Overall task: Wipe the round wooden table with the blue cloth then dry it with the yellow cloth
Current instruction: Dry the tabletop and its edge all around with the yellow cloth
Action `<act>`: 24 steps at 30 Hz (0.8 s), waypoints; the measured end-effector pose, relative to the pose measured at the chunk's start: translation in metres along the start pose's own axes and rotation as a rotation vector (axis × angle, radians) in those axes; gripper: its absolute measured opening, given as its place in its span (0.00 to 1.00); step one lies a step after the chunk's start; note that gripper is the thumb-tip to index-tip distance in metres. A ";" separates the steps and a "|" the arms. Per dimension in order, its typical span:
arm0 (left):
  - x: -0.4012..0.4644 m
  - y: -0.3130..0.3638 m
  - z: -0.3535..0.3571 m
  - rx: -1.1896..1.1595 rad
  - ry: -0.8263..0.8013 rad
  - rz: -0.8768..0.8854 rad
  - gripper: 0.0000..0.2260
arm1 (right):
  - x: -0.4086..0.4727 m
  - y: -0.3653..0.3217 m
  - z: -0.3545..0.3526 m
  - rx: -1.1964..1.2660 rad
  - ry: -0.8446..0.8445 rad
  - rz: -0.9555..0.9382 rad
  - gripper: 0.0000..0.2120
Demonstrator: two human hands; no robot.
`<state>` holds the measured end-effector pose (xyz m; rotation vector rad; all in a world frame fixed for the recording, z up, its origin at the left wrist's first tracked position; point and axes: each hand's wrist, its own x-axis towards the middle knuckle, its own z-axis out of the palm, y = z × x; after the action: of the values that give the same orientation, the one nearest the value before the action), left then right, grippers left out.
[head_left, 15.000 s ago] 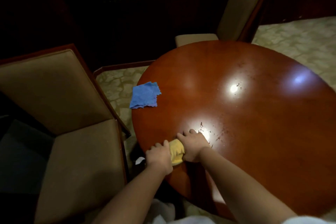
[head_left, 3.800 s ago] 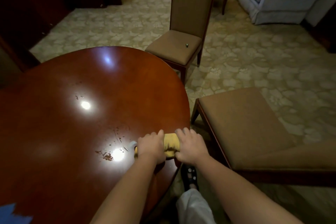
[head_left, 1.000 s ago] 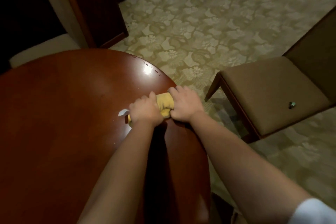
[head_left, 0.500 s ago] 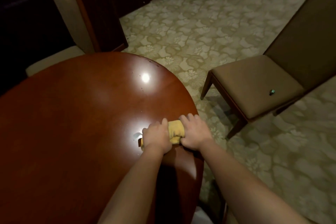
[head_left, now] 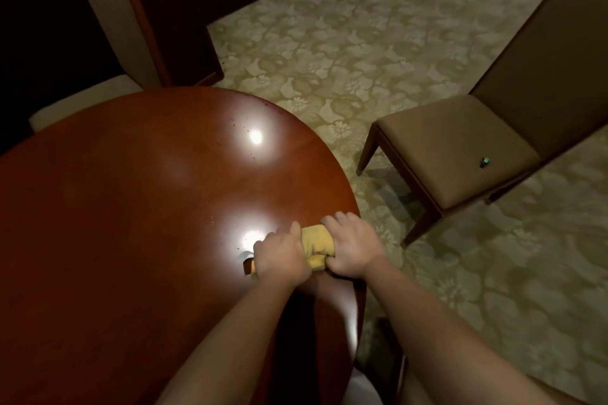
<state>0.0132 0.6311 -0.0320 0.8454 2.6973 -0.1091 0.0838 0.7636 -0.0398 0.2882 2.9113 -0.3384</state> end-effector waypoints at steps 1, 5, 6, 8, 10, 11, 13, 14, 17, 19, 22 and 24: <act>0.007 0.001 -0.002 -0.009 0.006 -0.016 0.18 | 0.009 0.005 -0.003 -0.009 0.004 -0.019 0.28; 0.053 0.004 -0.014 -0.030 0.038 -0.075 0.18 | 0.058 0.025 -0.016 0.007 0.042 -0.059 0.28; 0.066 0.004 -0.017 -0.031 0.049 -0.088 0.19 | 0.070 0.030 -0.019 0.012 0.053 -0.062 0.28; 0.087 0.005 -0.023 -0.021 0.073 -0.096 0.20 | 0.088 0.037 -0.023 0.025 0.072 -0.050 0.28; 0.101 0.005 -0.028 0.017 0.083 -0.078 0.21 | 0.098 0.040 -0.024 0.061 0.102 -0.010 0.27; 0.104 0.005 -0.030 0.034 0.082 -0.071 0.21 | 0.099 0.040 -0.025 0.079 0.109 0.011 0.27; 0.102 0.006 -0.032 0.053 0.083 -0.063 0.21 | 0.096 0.039 -0.024 0.108 0.114 0.038 0.27; 0.098 0.005 -0.032 0.066 0.090 -0.054 0.21 | 0.092 0.037 -0.024 0.120 0.119 0.047 0.27; 0.079 0.007 -0.033 0.088 0.070 -0.006 0.20 | 0.070 0.030 -0.025 0.147 0.117 0.098 0.26; 0.059 0.010 -0.030 0.086 0.042 0.035 0.20 | 0.046 0.024 -0.020 0.160 0.095 0.137 0.26; 0.021 0.016 -0.019 0.094 0.019 0.104 0.20 | 0.001 0.012 -0.007 0.187 0.091 0.207 0.27; -0.005 0.018 -0.012 0.108 0.012 0.157 0.20 | -0.032 0.001 0.002 0.196 0.082 0.272 0.27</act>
<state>0.0243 0.6450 -0.0187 1.0897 2.6438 -0.2165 0.1149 0.7588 -0.0347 0.7350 2.8682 -0.5786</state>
